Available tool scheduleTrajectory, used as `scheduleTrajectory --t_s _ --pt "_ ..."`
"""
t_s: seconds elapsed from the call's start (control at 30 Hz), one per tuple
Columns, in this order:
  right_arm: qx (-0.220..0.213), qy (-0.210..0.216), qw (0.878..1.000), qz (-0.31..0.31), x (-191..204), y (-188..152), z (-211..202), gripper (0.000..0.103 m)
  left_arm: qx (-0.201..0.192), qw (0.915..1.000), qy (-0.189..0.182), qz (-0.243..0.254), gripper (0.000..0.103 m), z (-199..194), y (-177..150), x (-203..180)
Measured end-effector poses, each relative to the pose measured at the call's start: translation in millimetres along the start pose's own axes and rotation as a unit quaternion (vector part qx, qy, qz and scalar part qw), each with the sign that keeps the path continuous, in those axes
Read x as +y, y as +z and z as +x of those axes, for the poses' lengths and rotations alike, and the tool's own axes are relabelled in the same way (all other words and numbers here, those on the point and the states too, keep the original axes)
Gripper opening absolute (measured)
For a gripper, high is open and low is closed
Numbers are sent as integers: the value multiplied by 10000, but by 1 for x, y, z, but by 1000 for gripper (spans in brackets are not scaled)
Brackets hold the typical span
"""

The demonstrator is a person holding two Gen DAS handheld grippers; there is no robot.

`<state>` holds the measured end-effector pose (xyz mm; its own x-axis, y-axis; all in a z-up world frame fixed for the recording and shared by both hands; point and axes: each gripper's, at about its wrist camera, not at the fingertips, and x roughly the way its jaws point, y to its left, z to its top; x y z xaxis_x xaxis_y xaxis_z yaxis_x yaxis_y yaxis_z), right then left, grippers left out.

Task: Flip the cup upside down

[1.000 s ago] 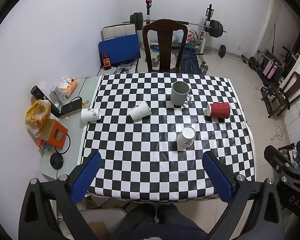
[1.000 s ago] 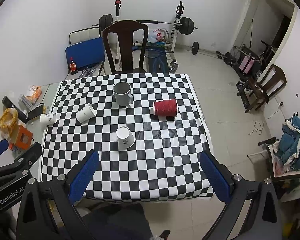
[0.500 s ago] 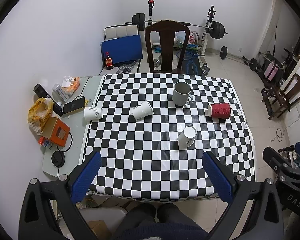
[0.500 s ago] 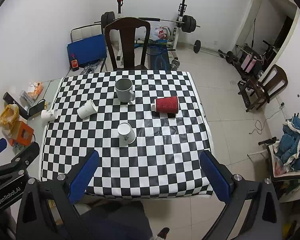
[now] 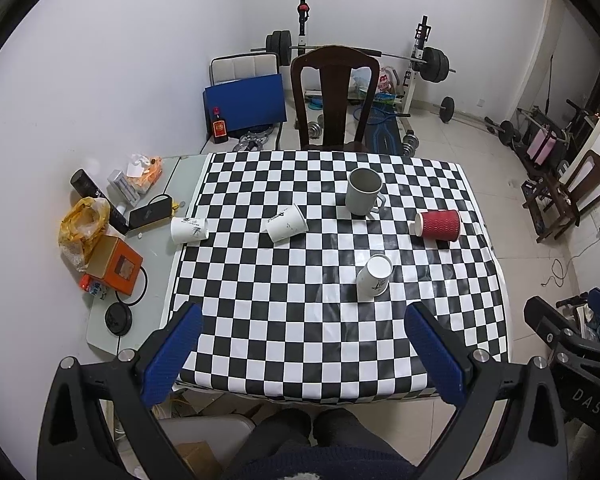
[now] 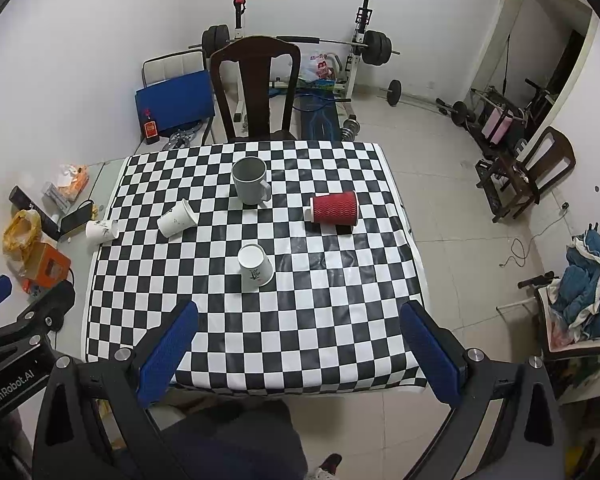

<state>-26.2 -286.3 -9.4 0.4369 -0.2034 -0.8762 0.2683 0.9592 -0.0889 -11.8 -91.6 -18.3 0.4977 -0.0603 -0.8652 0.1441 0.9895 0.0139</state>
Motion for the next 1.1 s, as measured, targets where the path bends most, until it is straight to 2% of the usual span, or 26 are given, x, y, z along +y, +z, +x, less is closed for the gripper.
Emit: scheduleTrajectory --t_s 1.1 --pt "38 -11 10000 10 2 7 1 102 -13 10000 4 17 103 1 2 2"
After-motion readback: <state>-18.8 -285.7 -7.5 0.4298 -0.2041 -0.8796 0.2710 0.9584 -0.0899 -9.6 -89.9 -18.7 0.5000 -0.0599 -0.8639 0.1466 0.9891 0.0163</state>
